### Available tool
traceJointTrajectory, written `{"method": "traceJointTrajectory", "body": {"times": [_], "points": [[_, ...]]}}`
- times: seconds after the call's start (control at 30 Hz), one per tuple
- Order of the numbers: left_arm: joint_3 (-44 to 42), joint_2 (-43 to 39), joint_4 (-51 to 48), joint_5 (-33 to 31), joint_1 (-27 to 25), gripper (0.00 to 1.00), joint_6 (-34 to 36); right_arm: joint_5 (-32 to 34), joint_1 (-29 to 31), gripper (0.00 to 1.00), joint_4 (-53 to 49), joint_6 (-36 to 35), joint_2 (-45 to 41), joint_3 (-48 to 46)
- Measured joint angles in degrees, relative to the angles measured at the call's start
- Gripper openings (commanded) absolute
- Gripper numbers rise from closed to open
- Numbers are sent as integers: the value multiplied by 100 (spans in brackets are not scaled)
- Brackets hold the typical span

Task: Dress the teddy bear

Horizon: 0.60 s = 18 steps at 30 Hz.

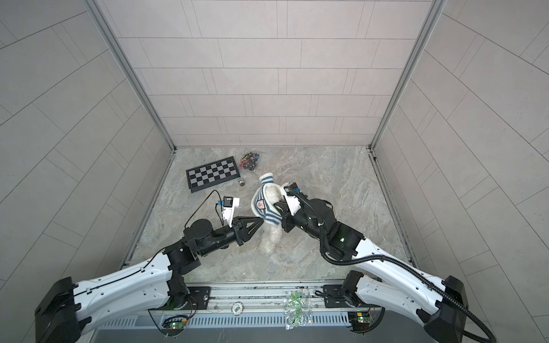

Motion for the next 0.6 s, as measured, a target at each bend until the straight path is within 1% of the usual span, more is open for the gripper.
{"method": "traceJointTrajectory", "body": {"times": [0.23, 0.37, 0.47, 0.6], "points": [[96, -37, -420, -356, 0, 28, 26, 24, 17, 0, 0, -15, 0, 0], [94, -116, -643, -531, 17, 32, 26, 59, 26, 0, 0, -20, -2, 0], [92, -160, -693, -546, 66, 35, 28, 83, 33, 0, -2, -35, -2, 0], [101, -120, -702, -501, 66, 32, 52, 85, 35, 0, 0, -39, -2, 0]]}}
